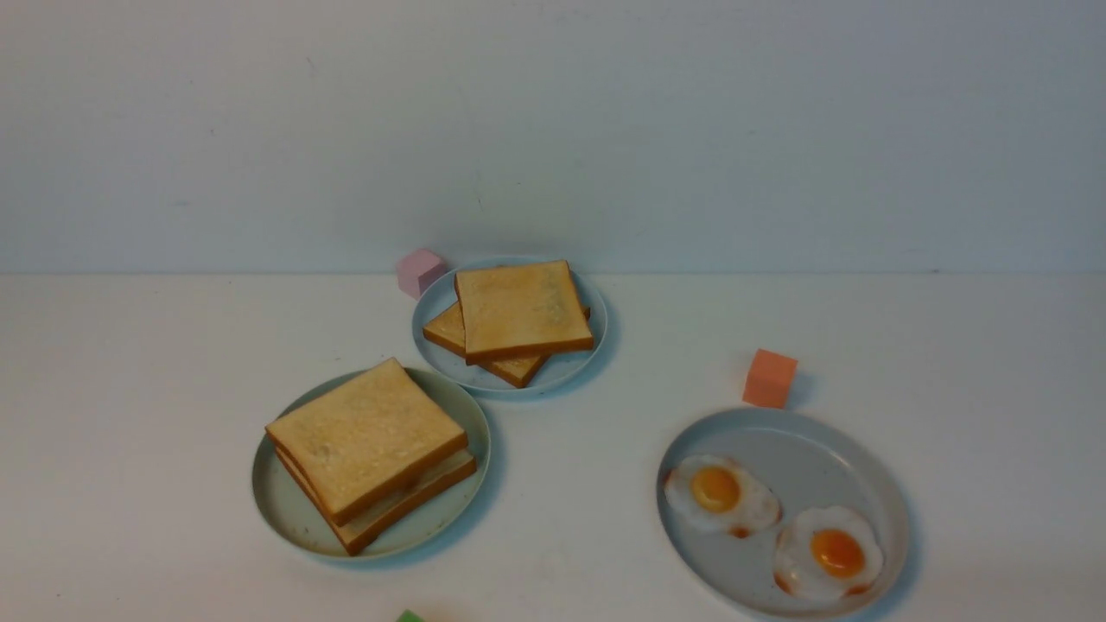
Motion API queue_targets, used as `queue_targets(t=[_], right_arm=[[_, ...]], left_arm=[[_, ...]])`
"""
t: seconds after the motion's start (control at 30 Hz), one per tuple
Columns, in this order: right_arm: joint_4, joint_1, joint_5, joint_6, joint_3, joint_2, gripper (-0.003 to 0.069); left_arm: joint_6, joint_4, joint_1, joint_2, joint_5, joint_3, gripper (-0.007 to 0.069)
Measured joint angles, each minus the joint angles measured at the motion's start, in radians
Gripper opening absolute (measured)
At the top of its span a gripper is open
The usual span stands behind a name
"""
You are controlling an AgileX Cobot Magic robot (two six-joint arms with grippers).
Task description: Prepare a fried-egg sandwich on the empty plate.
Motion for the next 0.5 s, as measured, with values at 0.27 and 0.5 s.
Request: queue_targets(t=[0.27, 0.5], right_arm=[[0.000, 0.000, 0.000, 0.000, 0.000, 0.000, 0.0101], [0.000, 0.000, 0.000, 0.000, 0.000, 0.000, 0.0104]], left_arm=[[-0.002, 0.000, 0.000, 0.000, 0.001, 0.000, -0.0012], [-0.002, 0.000, 0.000, 0.000, 0.001, 0.000, -0.0007]])
